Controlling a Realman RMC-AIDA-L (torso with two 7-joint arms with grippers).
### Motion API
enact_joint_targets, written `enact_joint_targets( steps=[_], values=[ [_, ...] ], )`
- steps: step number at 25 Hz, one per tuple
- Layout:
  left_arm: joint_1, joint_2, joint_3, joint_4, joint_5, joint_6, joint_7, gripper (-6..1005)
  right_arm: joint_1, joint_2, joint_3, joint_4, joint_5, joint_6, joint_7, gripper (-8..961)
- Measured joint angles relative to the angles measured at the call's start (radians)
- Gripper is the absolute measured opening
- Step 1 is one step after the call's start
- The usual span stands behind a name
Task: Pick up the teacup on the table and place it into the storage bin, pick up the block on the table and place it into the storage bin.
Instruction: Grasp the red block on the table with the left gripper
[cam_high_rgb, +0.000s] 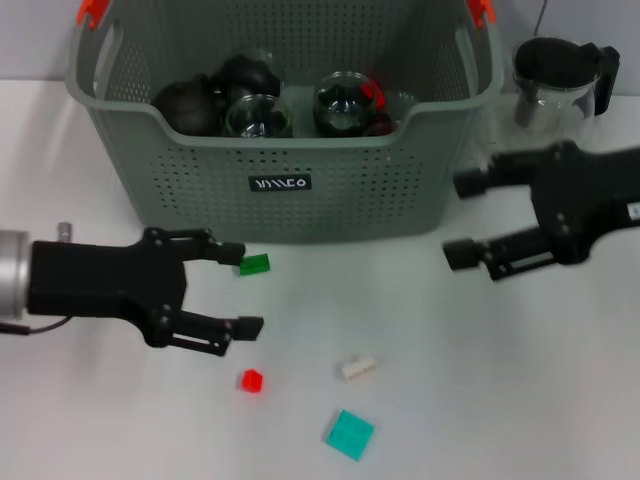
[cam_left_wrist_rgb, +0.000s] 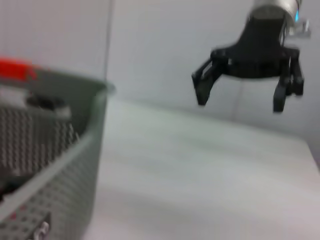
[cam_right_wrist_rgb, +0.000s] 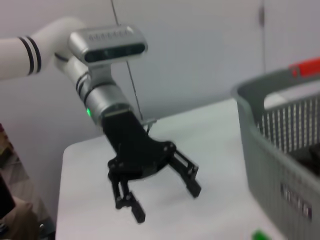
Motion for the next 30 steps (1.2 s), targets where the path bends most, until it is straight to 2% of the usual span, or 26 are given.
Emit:
enact_joint_targets(
  steps=[2,5,10,16,21,30],
  values=[
    [-0.010,-0.009,0.075,0.056,0.033,-0.030,-0.049,917,-0.005,-0.011,0.007,0.039,-0.027,-0.016,0.001,938],
    [-0.020,-0.023,0.181,0.133,0.090,-0.083,-0.110,918,0.002,-0.015,0.016,0.102,-0.084,-0.023,0.001,938],
    [-0.033,-0.042,0.308,0.223,0.199,-0.127,-0.157,919,0.015,-0.010,0.035,0.165,-0.136,-0.017,0.001,938],
    [-0.027,-0.048,0.471,0.324,0.290,-0.124,-0.251,918,0.026,-0.003,0.059,0.192,-0.137,-0.010,0.010,938],
    [-0.033,-0.052,0.595,0.350,0.356,-0.150,-0.339,918,0.040,0.000,0.059,0.238,-0.137,0.011,0.014,938],
    [-0.071,-0.052,0.703,0.324,0.392,-0.173,-0.427,917,0.062,0.003,0.058,0.270,-0.141,0.021,0.014,938]
  ],
)
